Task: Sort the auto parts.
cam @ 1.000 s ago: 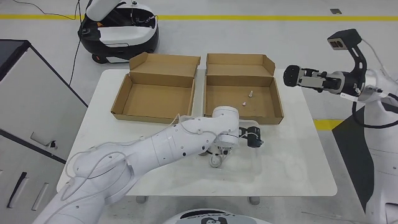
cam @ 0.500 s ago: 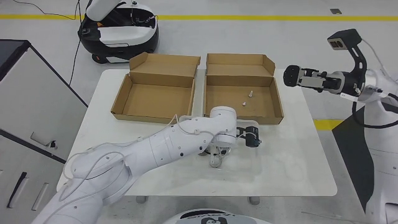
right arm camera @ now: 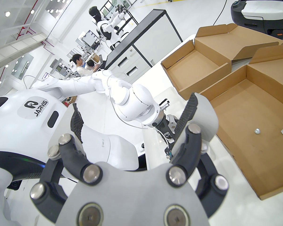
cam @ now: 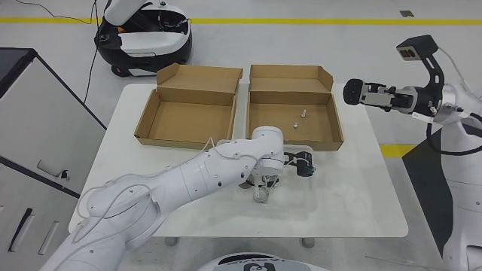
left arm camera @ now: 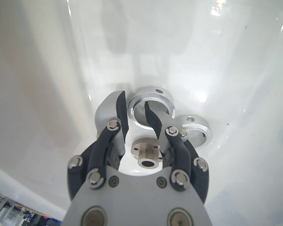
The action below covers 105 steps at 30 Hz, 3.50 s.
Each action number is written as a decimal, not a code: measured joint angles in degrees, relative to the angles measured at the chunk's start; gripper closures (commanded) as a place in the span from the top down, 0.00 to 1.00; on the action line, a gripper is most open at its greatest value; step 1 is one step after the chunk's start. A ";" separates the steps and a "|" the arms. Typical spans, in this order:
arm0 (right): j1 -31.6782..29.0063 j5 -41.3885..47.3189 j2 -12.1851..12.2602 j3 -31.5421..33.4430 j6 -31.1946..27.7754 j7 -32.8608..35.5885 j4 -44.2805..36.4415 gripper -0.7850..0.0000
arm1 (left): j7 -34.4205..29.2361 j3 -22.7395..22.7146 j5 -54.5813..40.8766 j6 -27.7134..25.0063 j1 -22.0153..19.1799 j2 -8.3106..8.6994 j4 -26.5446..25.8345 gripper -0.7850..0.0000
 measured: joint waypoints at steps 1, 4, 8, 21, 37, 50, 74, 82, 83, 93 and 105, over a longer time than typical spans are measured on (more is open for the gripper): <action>0.00 0.00 0.00 0.00 0.00 0.00 0.00 1.00 | 0.00 -0.14 0.08 0.05 0.04 0.02 0.00 0.38; 0.00 0.00 0.00 0.00 0.00 0.00 0.00 1.00 | 0.14 -0.58 0.29 0.23 0.15 0.10 -0.07 0.38; 0.00 0.00 0.00 0.00 0.00 0.00 0.00 1.00 | 0.36 -1.13 0.45 0.12 0.38 0.26 -0.21 0.38; 0.00 0.00 0.00 0.00 0.00 0.00 0.00 1.00 | -0.16 -1.23 0.06 -0.15 0.73 0.12 0.06 0.06; 0.00 0.00 0.00 0.00 0.00 0.00 0.00 1.00 | -3.97 -4.37 -0.50 3.64 0.63 1.85 -8.34 0.00; 0.00 0.00 0.00 0.00 0.00 0.00 0.00 1.00 | -11.06 -13.20 -1.97 10.73 2.24 8.87 -31.90 0.00; 0.00 0.00 0.00 0.00 0.00 0.00 0.00 1.00 | -8.04 -26.13 -8.34 7.72 4.72 19.66 -47.84 0.00; 0.00 0.00 0.00 0.00 0.00 0.00 0.00 1.00 | -1.67 -31.73 -11.33 9.12 8.80 20.78 -45.34 0.00; 0.00 0.00 0.00 0.00 0.00 0.00 0.00 1.00 | -0.53 -33.29 -12.12 8.95 9.93 21.15 -45.15 0.00; 0.00 0.00 0.00 0.00 0.00 0.00 0.00 1.00 | 9.19 -48.72 -25.01 -3.87 24.18 24.95 -41.74 0.00; 0.00 0.00 0.00 0.00 0.00 0.00 0.00 1.00 | 20.45 -58.67 -43.05 -20.84 34.42 27.96 -38.19 0.00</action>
